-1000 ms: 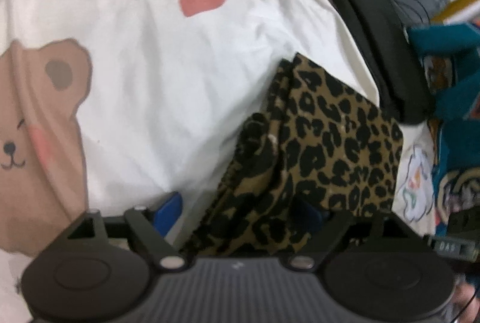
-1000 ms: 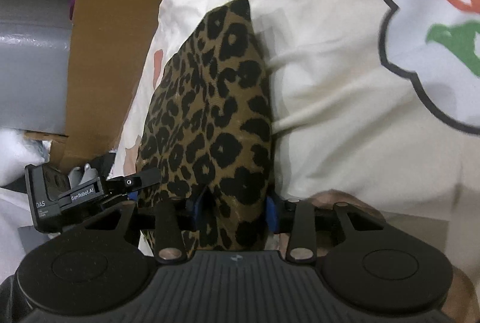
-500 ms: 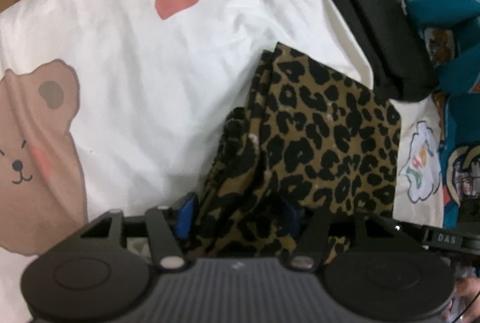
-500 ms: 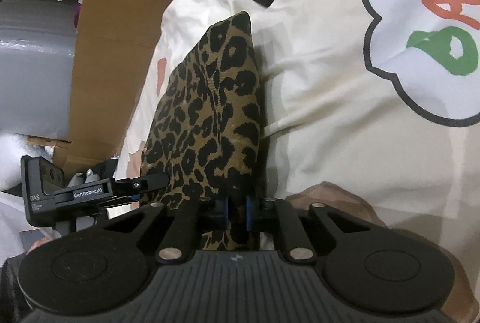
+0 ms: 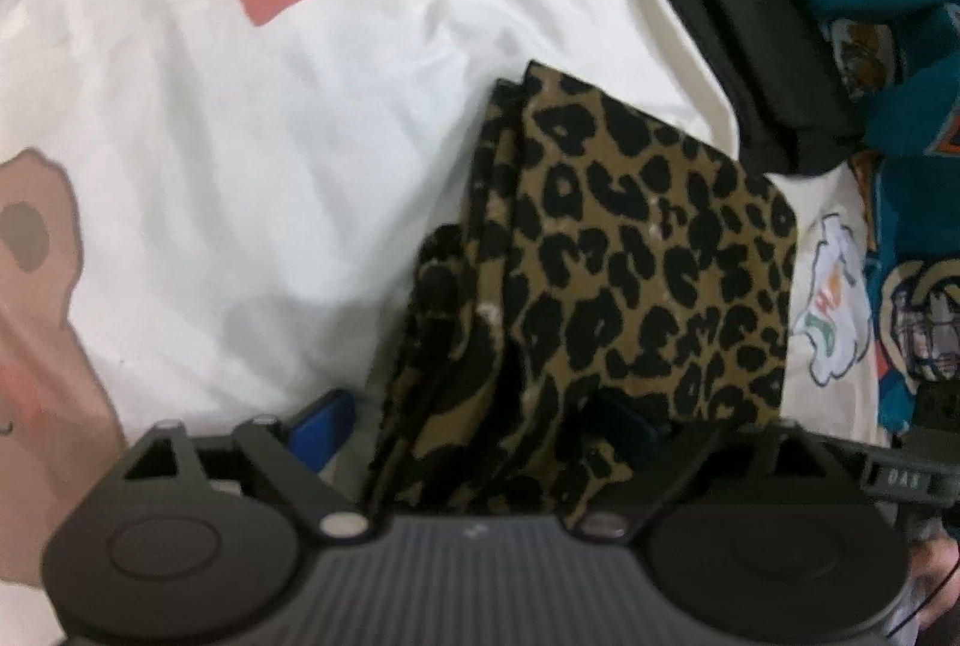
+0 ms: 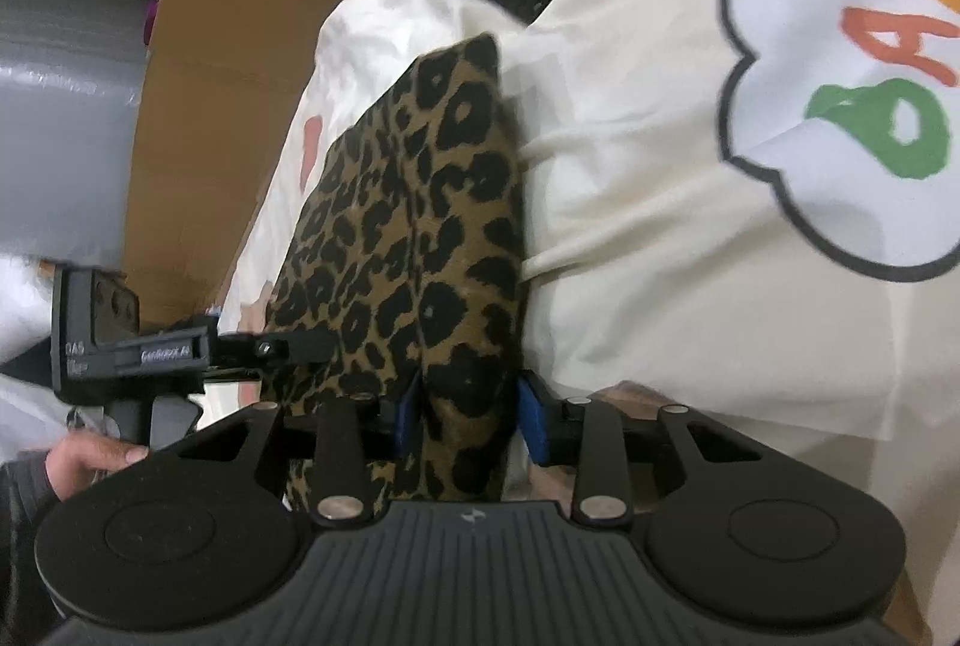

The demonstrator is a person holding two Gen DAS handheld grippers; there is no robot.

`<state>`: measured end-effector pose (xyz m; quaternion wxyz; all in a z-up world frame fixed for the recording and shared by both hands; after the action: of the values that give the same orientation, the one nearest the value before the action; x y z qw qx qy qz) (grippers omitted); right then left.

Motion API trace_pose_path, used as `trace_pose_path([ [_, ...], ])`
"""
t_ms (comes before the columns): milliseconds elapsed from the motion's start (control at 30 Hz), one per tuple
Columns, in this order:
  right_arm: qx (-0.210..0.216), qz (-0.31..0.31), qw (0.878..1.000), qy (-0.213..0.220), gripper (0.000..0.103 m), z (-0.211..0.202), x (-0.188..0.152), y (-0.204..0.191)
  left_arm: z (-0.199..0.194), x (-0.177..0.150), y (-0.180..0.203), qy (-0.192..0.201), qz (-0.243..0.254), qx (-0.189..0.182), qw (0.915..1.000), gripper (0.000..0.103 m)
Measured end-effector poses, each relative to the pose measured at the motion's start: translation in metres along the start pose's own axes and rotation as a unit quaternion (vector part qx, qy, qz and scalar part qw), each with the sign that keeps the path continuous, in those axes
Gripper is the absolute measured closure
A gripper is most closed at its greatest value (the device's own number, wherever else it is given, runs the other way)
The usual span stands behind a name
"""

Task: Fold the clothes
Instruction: 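Raise the folded pants off the sheet with both grippers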

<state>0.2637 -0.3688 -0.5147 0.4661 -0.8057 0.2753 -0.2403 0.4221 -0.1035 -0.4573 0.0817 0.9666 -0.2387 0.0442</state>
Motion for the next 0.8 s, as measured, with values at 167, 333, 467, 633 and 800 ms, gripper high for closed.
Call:
trace_pose_path([
  [167,0.002,-0.009,1.000,0.016,0.064,-0.002,0.002,-0.005,-0.008,0.005,-0.002,0.013,0.027,-0.022,0.9993,0.049],
  [333,0.003,-0.011,1.000,0.019,0.064,-0.008,0.002,-0.002,-0.003,0.012,-0.009,0.003,0.020,-0.052,0.9984,0.046],
  [467,0.007,0.006,1.000,0.014,0.063,-0.008,0.001,0.005,0.007,0.013,-0.008,-0.004,0.003,-0.077,0.9970,0.028],
  [633,0.014,0.007,1.000,-0.006,0.063,0.007,-0.004,0.006,0.001,0.012,-0.001,0.018,0.017,-0.059,0.9979,0.050],
  [800,-0.008,-0.086,0.995,-0.056,0.095,0.011,0.002,-0.026,-0.019,0.007,0.012,0.034,0.020,-0.019,0.9990,0.072],
])
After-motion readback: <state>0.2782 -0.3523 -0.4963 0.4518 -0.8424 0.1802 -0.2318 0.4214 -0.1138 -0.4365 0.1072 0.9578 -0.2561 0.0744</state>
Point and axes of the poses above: each gripper's, at about its wrist camera, not at the fingertips, and z roughly the way its jaws point, y to its right, x to its top, the point moved 3 cm from there along z, roughly the way its jaws point, and after that the axes turned 13 degrees about x, right-handed, at the moved point
